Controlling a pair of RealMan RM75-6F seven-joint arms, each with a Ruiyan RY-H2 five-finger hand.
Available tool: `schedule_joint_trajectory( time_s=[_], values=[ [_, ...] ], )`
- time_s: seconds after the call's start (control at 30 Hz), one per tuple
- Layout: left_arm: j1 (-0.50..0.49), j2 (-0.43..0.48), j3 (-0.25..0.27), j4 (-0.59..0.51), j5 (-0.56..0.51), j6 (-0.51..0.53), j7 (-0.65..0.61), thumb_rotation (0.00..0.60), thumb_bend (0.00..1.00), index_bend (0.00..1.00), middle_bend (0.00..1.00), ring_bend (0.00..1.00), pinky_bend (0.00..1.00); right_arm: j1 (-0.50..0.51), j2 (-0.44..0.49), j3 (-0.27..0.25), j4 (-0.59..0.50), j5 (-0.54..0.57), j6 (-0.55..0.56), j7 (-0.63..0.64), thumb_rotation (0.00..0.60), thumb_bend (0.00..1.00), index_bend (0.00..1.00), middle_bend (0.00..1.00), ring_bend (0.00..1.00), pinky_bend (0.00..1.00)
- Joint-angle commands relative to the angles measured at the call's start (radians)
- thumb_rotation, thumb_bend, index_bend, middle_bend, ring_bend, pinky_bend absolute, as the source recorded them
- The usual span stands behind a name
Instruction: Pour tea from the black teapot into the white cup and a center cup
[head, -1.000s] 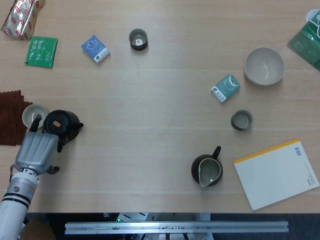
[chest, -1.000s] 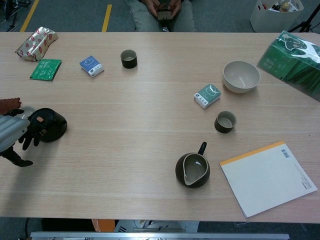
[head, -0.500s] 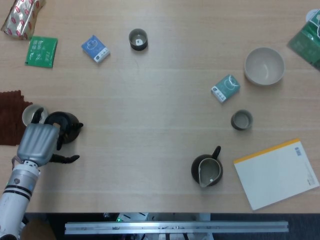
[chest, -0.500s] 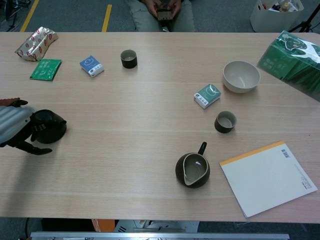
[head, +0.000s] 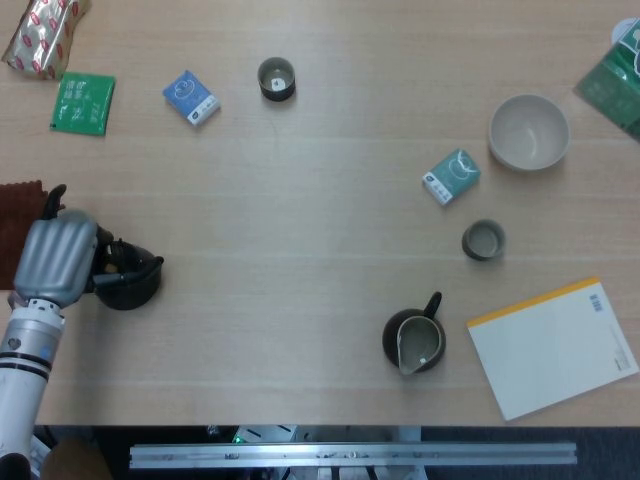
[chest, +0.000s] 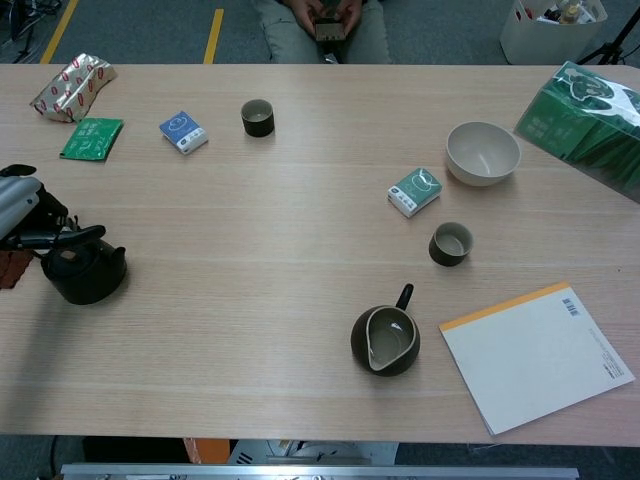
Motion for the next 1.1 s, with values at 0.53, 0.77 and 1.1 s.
schedule_joint_trajectory(
  time_s=[0.53, 0.77, 1.1],
  values=[
    [0.028, -0.029, -0.050, 0.047, 0.077, 0.099, -0.055, 0.174, 0.08, 1.00, 1.00, 0.85, 0.05, -0.008, 0.002, -0.001, -0.010, 0.002, 0.008, -0.008, 0.600, 0.00, 0.45, 0.39, 0.29, 0.35],
    [0.031, -0.043, -0.068, 0.051, 0.073, 0.112, -0.057, 0.174, 0.26, 1.00, 1.00, 0.86, 0.06, -0.014, 0.006, -0.001, -0.015, 0.005, 0.015, -0.012, 0.600, 0.00, 0.45, 0.39, 0.29, 0.35],
    [0.037, -0.056, -0.081, 0.057, 0.073, 0.119, -0.071, 0.230, 0.33, 1.00, 1.00, 0.86, 0.07, -0.020, 0.009, -0.001, -0.020, 0.007, 0.020, -0.015, 0.600, 0.00, 0.45, 0.39, 0.29, 0.35]
  ],
)
